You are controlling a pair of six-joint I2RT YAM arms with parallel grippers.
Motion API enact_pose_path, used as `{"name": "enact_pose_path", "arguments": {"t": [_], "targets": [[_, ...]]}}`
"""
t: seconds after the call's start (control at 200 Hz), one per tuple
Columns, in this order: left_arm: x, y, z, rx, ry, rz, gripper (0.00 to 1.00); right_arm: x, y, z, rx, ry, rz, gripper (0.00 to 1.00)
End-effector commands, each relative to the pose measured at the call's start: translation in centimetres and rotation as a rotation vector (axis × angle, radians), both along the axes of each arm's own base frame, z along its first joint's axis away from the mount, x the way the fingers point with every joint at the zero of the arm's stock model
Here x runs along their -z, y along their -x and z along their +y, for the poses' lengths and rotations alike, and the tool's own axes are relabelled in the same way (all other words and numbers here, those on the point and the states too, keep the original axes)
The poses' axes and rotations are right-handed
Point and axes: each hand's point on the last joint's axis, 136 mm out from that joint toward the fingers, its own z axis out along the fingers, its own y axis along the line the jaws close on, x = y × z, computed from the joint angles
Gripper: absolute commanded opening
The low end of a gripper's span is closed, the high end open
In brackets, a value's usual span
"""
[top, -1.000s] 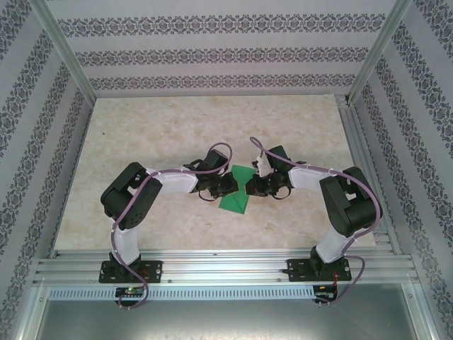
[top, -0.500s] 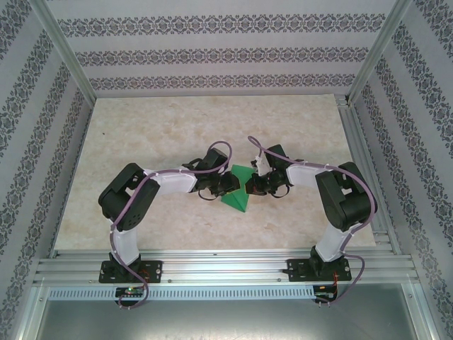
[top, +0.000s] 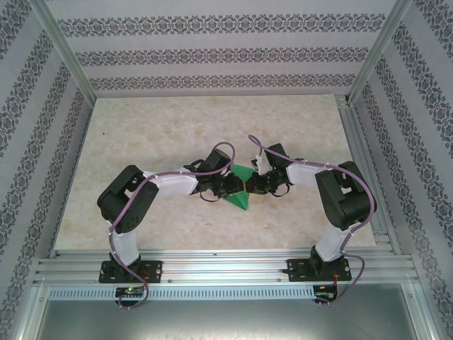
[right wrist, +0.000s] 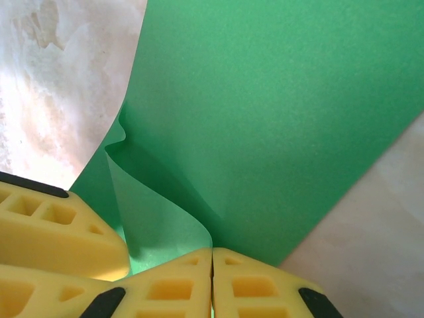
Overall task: Fold a paper plane with a square sheet of paper (pick it up from the middle)
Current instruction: Fold the triangle a second time at the center of the table.
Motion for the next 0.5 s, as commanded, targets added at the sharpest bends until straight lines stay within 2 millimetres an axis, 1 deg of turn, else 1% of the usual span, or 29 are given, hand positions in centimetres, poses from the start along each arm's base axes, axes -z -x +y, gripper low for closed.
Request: {"name": "enact_pose_path", "arguments": {"t": [0.0,0.285,0.495], "targets": [[-2.66,-0.19,-0.78,0.035,0.045,-0.077,0.26,-0.97,0.01,0.5,-0.008,-0.039,-0.026,0.09],[-2.64,0.07,-0.53,0.032,0.047,-0.075,0.26,-0.89,0.87,0.58,-0.007,-0.035,-0.019,0.1],[-2.17,0.42,-0.52,0.035,0.048,-0.059,0.22,-0.68,0.28,0.75,-0.002,-0.025,-0.025,0.1]]}}
